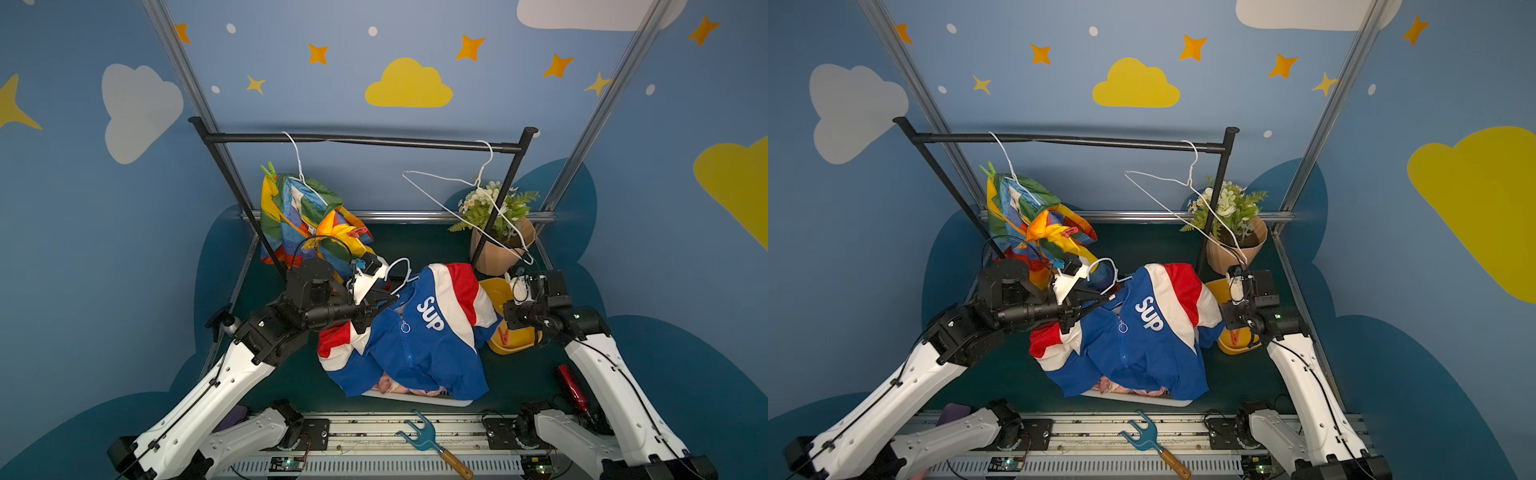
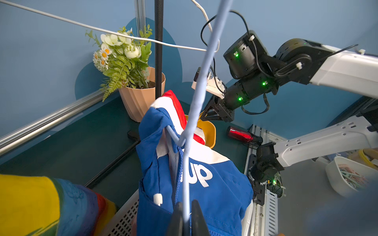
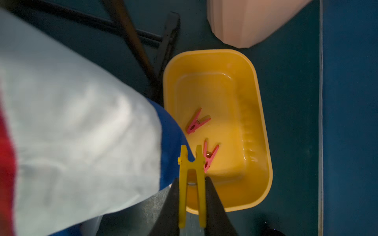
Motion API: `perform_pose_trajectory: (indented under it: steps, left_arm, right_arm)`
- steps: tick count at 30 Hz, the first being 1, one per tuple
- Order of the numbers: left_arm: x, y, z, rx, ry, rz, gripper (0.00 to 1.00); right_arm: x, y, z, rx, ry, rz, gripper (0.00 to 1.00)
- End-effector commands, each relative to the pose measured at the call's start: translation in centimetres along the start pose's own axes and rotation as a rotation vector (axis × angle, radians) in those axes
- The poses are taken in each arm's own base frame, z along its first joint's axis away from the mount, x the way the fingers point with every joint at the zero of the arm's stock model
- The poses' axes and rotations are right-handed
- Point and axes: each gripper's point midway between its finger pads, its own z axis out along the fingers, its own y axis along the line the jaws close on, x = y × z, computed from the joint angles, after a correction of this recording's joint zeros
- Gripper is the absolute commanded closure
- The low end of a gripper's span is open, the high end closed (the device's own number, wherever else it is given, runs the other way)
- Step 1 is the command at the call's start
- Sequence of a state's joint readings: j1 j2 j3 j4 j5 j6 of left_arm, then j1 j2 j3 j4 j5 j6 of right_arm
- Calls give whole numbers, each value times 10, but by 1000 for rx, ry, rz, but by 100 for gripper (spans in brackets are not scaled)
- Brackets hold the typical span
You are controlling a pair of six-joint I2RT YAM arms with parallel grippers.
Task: Remove the clothespins securing jackets to the hanger
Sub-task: Place the clothespin in the storage box.
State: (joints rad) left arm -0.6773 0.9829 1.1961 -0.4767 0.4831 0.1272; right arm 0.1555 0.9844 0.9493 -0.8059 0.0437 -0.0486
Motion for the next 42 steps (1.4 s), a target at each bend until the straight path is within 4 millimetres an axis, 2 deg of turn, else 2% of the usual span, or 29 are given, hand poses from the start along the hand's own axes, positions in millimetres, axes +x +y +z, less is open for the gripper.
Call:
perform_pose_trajectory:
  steps: [1,6,12,13,15,16,18,20,23,25,27,28,31,32,39,42]
  left_arm:
    - [-8,-4,-6,0,-32,28,90]
    - [-10,-7,-6,11,-43,28,90]
    - [-12,-9,-7,18,-52,31,90]
    - [-13,-9,-7,19,-54,32,90]
    - [-13,-11,-7,23,-53,34,90]
    - [-13,-10,-7,21,-55,34,90]
    - [-14,-11,-7,22,-56,35,90]
    - [-14,-11,-7,23,-59,34,90]
    - [-16,-12,-7,25,-64,33,90]
    - [-17,-13,-7,28,-63,34,90]
    - [-18,-13,-6,31,-61,35,90]
    - [-18,-14,-5,34,-58,34,90]
    - [-20,-16,-4,52,-65,30,90]
    - [-20,-17,-4,58,-66,28,90]
    - [-17,-27,-8,98,-52,35,90]
    - [-14,-29,-8,106,-46,30,90]
  right_arm:
    - [-12,-10,12,-4,-53,120,100]
    - [1,-23,41,-36,30,284,100]
    - [18,-25,63,-51,95,360,100]
    - [20,-25,64,-50,96,369,87]
    - [22,-27,66,-43,91,379,51]
    - [22,-28,65,-36,92,380,39]
    - [21,-32,60,-11,78,378,25]
    - [17,-37,51,18,40,373,21]
    - [2,-39,25,35,-58,332,19]
    - [-20,-34,-5,18,-178,276,19]
    - [-45,-21,-42,-34,-336,204,19]
    - [-60,-11,-63,-71,-426,151,19]
    - [-86,21,-113,-187,-590,6,20]
    - [-90,29,-123,-222,-609,-26,21]
    - [-106,129,-205,-693,-806,-393,30]
    - [-108,161,-217,-855,-787,-500,34]
